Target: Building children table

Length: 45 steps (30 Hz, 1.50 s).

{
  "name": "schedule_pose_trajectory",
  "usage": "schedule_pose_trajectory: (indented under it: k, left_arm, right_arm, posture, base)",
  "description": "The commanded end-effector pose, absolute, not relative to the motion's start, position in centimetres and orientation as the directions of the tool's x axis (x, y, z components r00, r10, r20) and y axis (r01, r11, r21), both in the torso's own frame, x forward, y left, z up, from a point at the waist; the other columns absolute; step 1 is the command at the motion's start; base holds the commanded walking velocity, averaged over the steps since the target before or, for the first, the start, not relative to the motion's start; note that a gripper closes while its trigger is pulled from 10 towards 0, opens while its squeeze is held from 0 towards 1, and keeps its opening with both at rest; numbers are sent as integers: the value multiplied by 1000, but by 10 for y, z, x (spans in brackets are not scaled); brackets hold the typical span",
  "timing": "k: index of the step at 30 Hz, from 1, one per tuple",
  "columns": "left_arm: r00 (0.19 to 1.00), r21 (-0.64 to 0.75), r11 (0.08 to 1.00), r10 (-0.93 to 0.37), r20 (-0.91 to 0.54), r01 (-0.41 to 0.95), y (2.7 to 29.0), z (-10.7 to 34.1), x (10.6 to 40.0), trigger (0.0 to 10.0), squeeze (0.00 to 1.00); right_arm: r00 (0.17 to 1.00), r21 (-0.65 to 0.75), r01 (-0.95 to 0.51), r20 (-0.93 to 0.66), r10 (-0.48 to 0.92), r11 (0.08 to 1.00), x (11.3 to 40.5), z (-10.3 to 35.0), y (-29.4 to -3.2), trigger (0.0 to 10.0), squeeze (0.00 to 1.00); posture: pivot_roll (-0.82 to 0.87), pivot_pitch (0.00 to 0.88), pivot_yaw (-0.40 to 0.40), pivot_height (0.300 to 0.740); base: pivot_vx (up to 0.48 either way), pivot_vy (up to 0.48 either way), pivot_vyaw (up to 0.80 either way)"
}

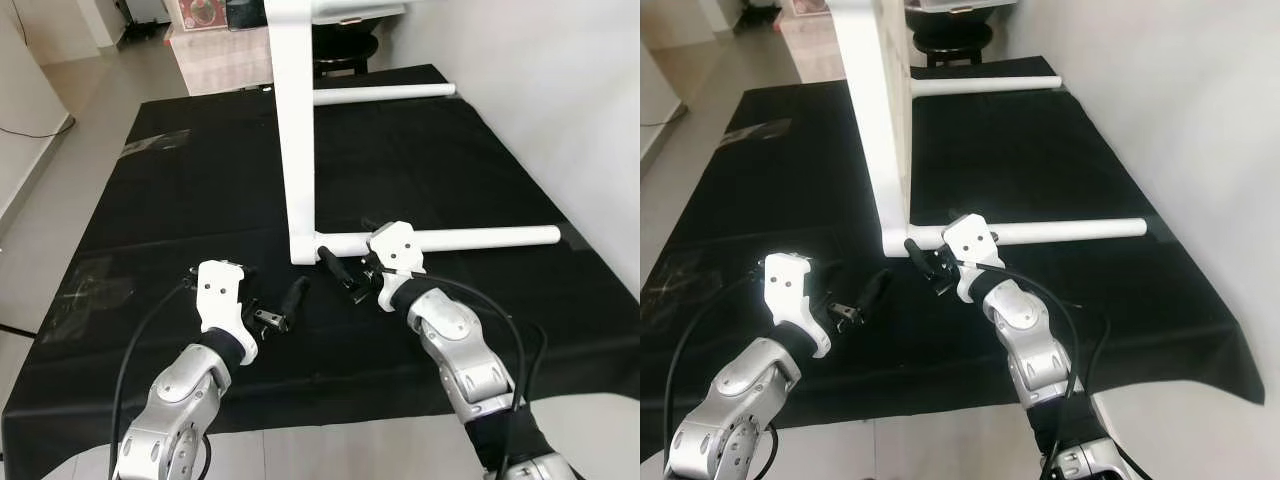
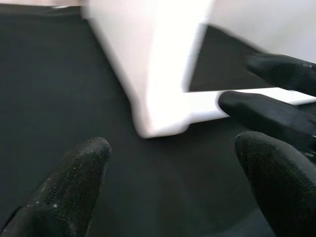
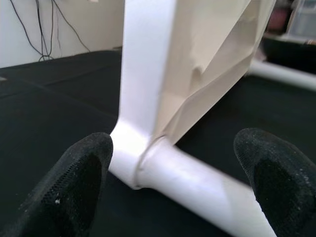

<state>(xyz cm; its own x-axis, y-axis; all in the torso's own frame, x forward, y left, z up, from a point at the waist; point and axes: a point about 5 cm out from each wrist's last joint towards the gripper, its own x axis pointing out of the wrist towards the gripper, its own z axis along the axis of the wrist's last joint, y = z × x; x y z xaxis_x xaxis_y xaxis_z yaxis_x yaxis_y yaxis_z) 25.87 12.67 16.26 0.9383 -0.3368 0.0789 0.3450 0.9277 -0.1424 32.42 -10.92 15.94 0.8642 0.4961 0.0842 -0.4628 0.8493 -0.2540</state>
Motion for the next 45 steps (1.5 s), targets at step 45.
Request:
schedule_pose_trajectory:
  k: [45]
  left_arm:
    - [890, -133, 881, -456, 16, 454, 115, 149, 234, 10000, 0]
  right_arm:
    - [874, -151, -480, 8, 487, 864, 308, 139, -122, 10000, 0]
  posture:
    - [-115, 114, 41, 740]
  base:
    - [99, 0, 210]
